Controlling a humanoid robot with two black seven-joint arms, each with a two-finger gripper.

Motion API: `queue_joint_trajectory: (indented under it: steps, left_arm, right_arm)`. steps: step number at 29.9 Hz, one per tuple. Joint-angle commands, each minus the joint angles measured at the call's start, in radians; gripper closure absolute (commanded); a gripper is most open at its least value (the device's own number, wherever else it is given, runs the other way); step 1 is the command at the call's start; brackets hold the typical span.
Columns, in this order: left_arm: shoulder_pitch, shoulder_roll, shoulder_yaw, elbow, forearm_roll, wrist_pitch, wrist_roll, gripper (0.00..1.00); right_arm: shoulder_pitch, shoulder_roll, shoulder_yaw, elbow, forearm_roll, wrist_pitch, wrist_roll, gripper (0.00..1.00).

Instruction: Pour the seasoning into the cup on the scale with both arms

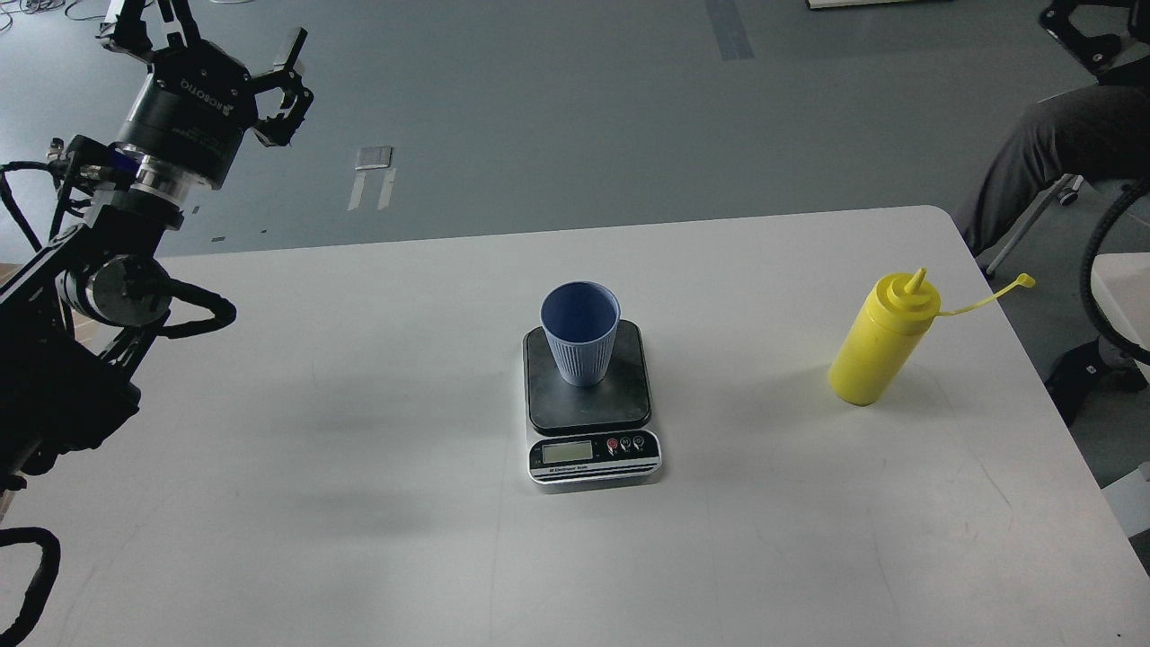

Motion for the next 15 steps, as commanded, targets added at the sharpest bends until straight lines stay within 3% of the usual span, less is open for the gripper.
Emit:
queue_joint_trajectory:
  steps: [1,10,15]
  left_arm:
    - [-0.055,-0.024,0.024,0.009,0.012,0.0,0.001,0.02]
    - [-0.124,-0.096,0.013,0.057,0.007,0.0,-0.003,0.02]
    - [-0.122,-0.148,0.013,0.104,0.007,0.0,-0.003,0.02]
  right_arm:
    - [0.105,0.122,-0.079,-0.091,-0.003,0.0,-0.001,0.0]
    - [0.197,0.418,-0.082,-0.282,-0.208,0.0,-0.001,0.0]
    - [0.202,0.481,-0.084,-0.307,-0.297,0.0,0.005,0.0]
